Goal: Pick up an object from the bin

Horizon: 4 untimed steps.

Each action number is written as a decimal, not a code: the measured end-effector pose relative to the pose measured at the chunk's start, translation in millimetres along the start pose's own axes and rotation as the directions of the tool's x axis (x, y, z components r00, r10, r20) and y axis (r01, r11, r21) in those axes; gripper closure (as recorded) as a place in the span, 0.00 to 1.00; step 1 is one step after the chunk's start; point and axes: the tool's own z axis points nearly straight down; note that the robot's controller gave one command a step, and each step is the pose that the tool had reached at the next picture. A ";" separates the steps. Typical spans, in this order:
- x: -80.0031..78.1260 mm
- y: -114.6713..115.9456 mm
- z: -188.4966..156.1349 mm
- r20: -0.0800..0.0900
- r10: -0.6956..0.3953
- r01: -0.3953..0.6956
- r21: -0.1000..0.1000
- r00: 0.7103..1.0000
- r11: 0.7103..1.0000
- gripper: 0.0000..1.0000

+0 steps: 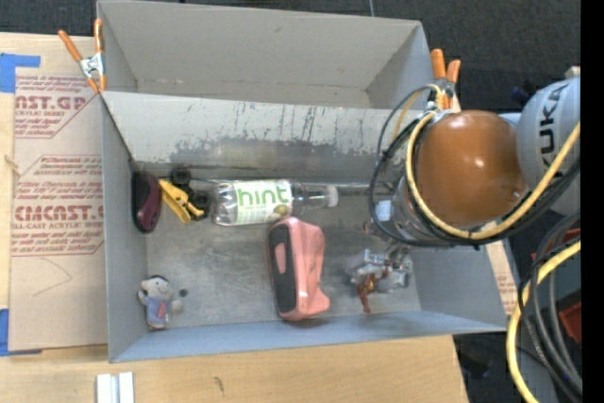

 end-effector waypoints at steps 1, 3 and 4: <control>-0.3 -1.1 -12.4 0.001 0.000 0.000 0.005 1.000 1.000 1.00; -0.7 -0.7 -25.9 0.001 0.001 -0.001 0.004 1.000 1.000 1.00; -0.9 -0.5 -31.6 0.001 0.000 0.000 0.003 1.000 1.000 1.00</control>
Offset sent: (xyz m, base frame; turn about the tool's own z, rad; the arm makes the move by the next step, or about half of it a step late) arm 0.0001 0.0001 0.0074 0.0000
